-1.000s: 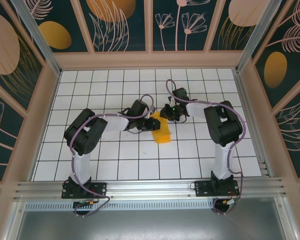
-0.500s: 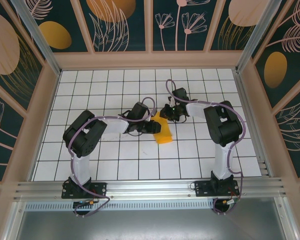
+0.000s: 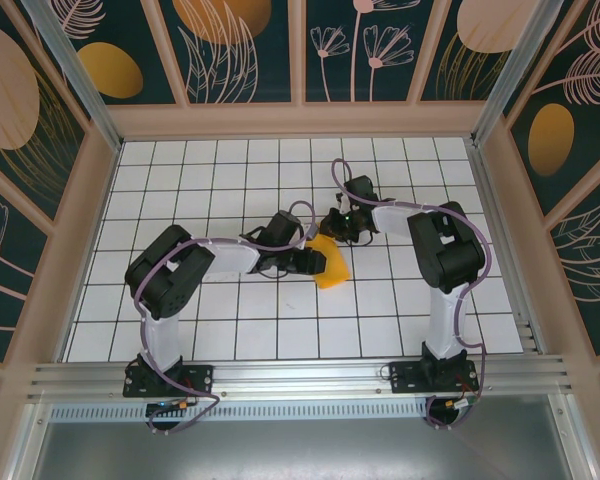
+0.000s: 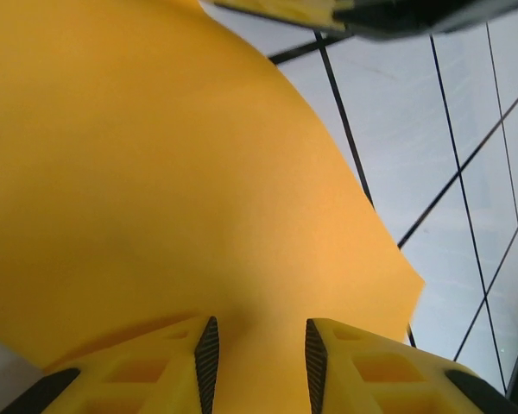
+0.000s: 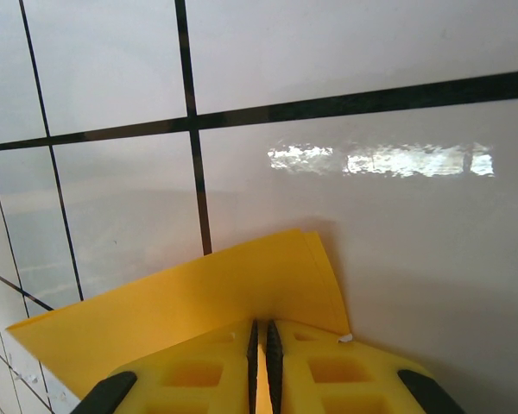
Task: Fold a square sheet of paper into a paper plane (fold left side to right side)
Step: First fold the square sheet of paper in half at the center of the table.
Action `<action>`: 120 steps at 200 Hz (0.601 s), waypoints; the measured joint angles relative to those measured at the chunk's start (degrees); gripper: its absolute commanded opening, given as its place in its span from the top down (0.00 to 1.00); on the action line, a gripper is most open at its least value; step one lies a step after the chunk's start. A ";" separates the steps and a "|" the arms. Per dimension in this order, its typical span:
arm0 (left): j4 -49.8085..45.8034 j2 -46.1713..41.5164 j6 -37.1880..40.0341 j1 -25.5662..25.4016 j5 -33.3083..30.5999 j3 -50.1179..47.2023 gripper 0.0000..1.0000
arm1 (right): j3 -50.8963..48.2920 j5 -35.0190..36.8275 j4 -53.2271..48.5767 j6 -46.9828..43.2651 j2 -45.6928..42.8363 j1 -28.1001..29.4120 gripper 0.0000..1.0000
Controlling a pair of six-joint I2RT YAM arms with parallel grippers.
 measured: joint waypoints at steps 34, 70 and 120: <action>0.66 -0.50 -0.33 -1.07 -0.52 -0.81 0.64 | -0.04 -0.02 0.04 0.00 0.00 0.02 0.83; 1.81 -1.03 -0.90 -2.23 -1.73 -1.86 0.64 | -0.07 -0.02 0.07 -0.02 0.00 0.04 0.83; 2.99 -2.36 -1.92 -3.82 -2.16 -3.96 0.63 | -0.11 -0.02 0.13 -0.04 0.00 0.04 0.83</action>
